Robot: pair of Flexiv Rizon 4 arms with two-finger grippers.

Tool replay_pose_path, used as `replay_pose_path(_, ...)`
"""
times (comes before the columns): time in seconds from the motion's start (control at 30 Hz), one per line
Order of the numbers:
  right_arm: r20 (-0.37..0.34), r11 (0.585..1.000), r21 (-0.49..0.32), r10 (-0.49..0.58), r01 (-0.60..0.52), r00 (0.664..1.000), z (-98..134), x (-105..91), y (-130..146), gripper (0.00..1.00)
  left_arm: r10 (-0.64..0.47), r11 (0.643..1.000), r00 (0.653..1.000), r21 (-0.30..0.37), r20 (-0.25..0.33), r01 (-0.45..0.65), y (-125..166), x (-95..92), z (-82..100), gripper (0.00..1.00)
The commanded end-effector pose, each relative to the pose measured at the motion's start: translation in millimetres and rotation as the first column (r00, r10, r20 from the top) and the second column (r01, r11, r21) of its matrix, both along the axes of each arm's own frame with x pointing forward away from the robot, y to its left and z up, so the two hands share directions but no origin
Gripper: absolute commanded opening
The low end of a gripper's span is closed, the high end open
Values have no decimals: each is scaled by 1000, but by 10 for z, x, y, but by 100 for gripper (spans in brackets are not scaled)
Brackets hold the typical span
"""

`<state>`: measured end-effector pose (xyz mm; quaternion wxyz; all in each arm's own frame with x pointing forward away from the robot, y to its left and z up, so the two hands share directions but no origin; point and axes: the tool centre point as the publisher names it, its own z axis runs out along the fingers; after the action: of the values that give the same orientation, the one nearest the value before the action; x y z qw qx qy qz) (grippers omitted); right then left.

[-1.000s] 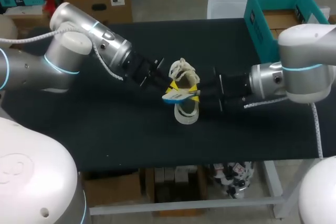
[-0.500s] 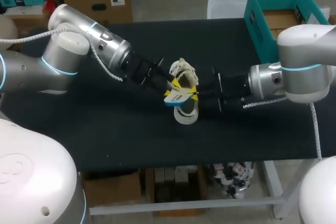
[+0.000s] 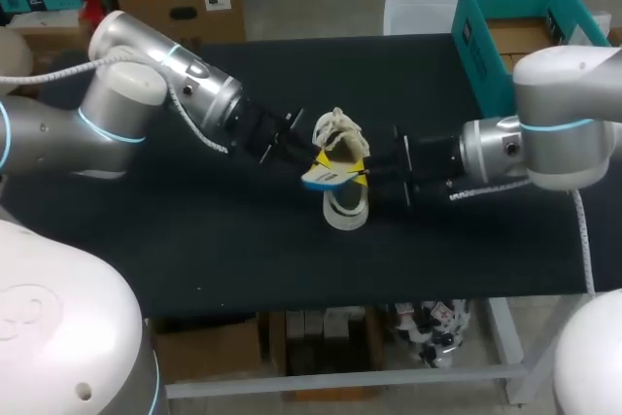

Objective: Open the shoe tongue, take the insole out of the shoe, put the insole back into the shoe, and pack the shoe into the shoebox

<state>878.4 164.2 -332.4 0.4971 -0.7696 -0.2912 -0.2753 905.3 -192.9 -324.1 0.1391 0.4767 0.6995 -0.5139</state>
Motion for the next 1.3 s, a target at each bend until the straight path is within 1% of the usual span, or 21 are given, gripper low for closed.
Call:
replay_pose_path(0.03,-12,1000,19,24,-24,1000,-86,148,29,0,6,1000,1000,4,-8,-6,-45,80,-88,0)
replay_pose_path(0.23,-28,999,25,35,-34,999,-155,264,46,0,29,999,999,13,-13,-29,-49,169,-126,0)
replay_pose_path(0.37,-42,999,25,34,-33,999,-178,270,36,0,32,999,999,16,-14,-32,-52,183,-138,0)
replay_pose_path(0.47,-41,1000,16,24,-23,999,-144,218,23,0,33,999,999,16,-16,-33,-53,186,-143,0)
replay_pose_path(0.5,-40,1000,12,10,-10,999,-114,187,8,5,33,999,999,15,-17,-33,-53,185,-144,0)
replay_pose_path(0.53,-35,1000,2,4,-4,999,-88,158,-1,23,33,999,999,13,-18,-32,-52,180,-145,0)
replay_pose_path(0.57,-29,1000,-2,0,0,1000,-59,127,-8,35,32,999,999,13,-17,-32,-52,174,-144,0)
replay_pose_path(0.63,-17,1000,-16,-9,9,1000,6,60,-19,41,32,999,999,12,-17,-31,-53,168,-143,0)
replay_pose_path(0.73,-3,1000,-16,-18,18,1000,71,-17,-39,45,32,999,999,12,-15,-31,-57,154,-138,0)
replay_pose_path(0.8,4,1000,-13,-23,23,1000,93,-51,-50,44,32,999,999,11,-14,-32,-61,149,-134,0)
replay_pose_path(0.83,5,1000,-12,-24,24,1000,96,-64,-52,40,33,999,999,11,-13,-33,-64,143,-132,0)
replay_pose_path(0.87,6,1000,-11,-23,23,1000,96,-66,-52,31,33,999,999,10,-13,-33,-65,139,-130,0)
replay_pose_path(0.9,6,1000,-9,-22,22,1000,95,-74,-52,27,34,999,999,9,-13,-34,-65,134,-128,0)
replay_pose_path(0.93,6,1000,-9,-22,22,1000,93,-81,-52,24,34,999,999,9,-12,-34,-66,130,-125,0)
replay_pose_path(1.03,5,1000,0,-14,14,1000,79,-97,-37,31,37,999,999,9,-10,-36,-64,125,-122,0)
replay_pose_path(1.13,2,1000,9,-3,3,1000,61,-90,-11,29,41,999,999,10,-9,-41,-62,122,-122,0)
replay_pose_path(1.23,0,1000,16,10,-10,1000,52,-87,20,31,46,999,999,11,-10,-46,-52,119,-127,0)
replay_pose_path(1.3,-1,1000,18,14,-14,1000,49,-85,35,29,48,999,999,10,-9,-48,-47,118,-127,0)
